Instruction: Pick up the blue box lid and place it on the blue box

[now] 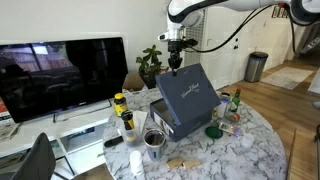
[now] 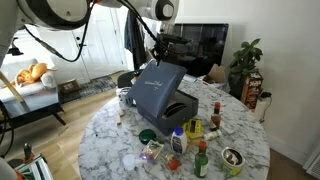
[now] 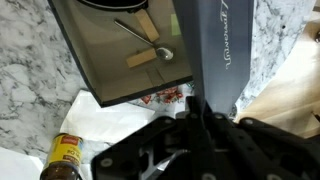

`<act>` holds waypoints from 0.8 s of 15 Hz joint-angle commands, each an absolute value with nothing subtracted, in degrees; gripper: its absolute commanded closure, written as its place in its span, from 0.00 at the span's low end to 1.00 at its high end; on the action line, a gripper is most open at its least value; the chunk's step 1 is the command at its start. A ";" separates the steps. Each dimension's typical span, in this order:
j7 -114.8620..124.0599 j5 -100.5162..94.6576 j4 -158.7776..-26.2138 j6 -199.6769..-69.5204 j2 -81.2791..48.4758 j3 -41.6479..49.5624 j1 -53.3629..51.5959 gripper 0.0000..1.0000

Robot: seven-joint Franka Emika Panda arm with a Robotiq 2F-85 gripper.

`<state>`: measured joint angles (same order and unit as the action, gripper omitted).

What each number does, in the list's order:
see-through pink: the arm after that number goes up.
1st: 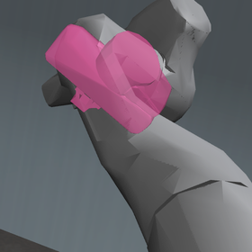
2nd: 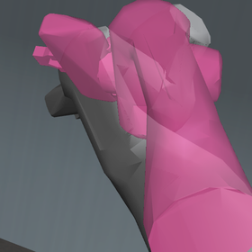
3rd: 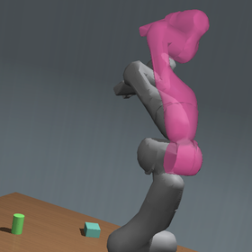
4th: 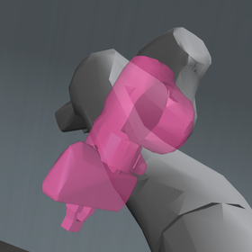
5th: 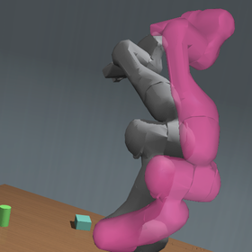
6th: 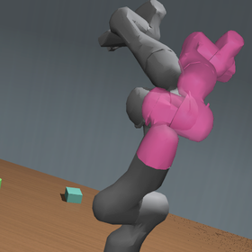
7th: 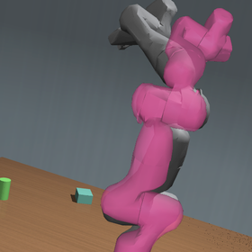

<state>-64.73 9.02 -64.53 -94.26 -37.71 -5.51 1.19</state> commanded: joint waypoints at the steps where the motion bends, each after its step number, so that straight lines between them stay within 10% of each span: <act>1: -65.42 7.70 -59.68 -94.92 -42.25 -6.39 1.30 0.99; 12: -65.70 5.19 -51.73 -93.94 -48.40 -4.98 0.81 0.99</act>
